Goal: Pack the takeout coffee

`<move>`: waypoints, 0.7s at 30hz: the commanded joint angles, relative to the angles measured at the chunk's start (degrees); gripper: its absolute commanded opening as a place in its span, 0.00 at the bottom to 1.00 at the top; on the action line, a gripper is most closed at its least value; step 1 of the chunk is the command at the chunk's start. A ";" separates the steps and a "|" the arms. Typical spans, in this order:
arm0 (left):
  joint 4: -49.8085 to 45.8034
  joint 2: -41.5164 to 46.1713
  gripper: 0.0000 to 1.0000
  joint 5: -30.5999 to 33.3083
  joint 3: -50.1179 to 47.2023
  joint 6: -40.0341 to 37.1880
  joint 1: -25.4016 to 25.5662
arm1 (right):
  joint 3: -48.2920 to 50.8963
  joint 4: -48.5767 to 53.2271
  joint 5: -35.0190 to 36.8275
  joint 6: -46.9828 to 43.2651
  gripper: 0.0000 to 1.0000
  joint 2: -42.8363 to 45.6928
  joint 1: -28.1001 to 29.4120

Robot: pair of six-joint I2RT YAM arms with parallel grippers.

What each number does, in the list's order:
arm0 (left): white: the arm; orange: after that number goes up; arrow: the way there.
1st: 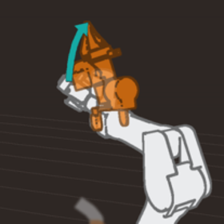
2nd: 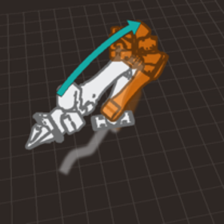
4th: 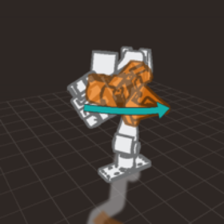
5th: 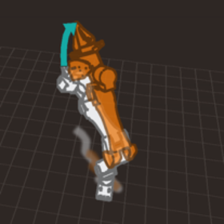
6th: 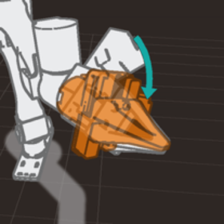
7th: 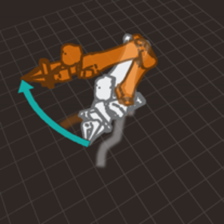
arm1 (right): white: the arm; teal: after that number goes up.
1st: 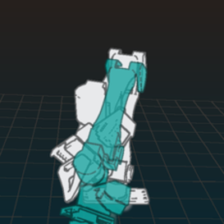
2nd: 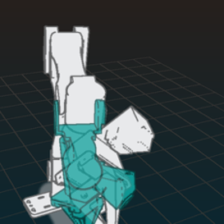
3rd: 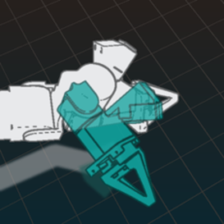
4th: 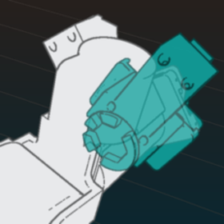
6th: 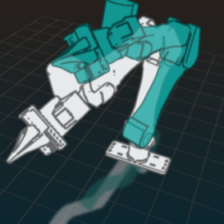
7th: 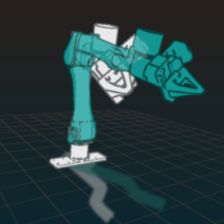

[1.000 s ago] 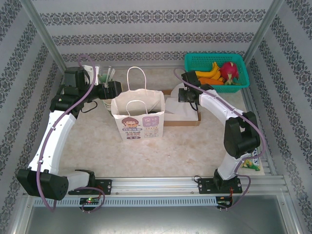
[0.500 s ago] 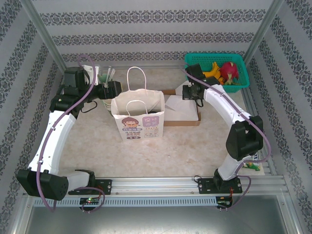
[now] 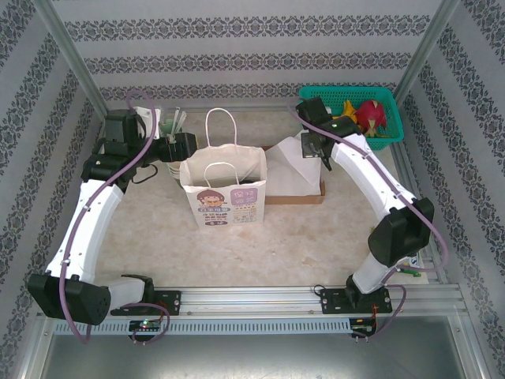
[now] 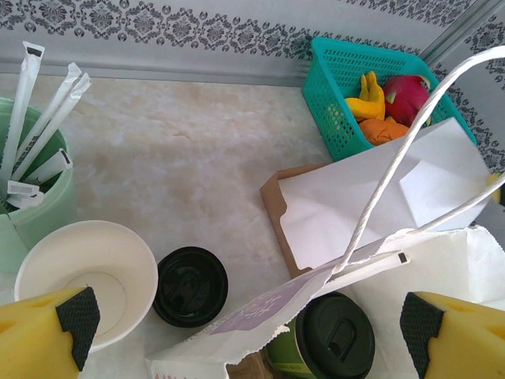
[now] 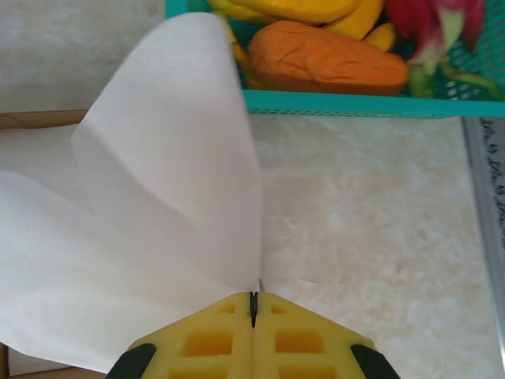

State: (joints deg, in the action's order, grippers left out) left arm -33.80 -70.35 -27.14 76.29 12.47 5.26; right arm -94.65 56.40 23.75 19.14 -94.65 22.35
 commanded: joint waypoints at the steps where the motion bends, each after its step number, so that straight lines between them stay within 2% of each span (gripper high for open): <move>1: 2.57 1.17 1.00 -0.40 -0.53 -0.19 0.46 | 1.35 2.40 4.24 0.15 0.00 2.95 -0.75; 11: 2.18 1.97 1.00 -0.62 -0.79 0.10 0.40 | 1.40 1.26 5.67 -0.14 0.00 5.35 -1.43; 17: 2.60 2.13 1.00 -0.85 -1.32 0.53 0.43 | 2.79 0.07 -2.34 -0.33 0.00 0.59 -0.80; 21: 2.52 2.12 1.00 -1.03 -1.49 0.47 0.42 | 2.81 -0.94 -8.05 -0.15 0.17 -4.86 -0.37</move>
State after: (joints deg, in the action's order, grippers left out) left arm -33.58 -69.45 -27.18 75.50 12.49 5.26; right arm -92.92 56.38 21.19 18.94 -95.77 21.54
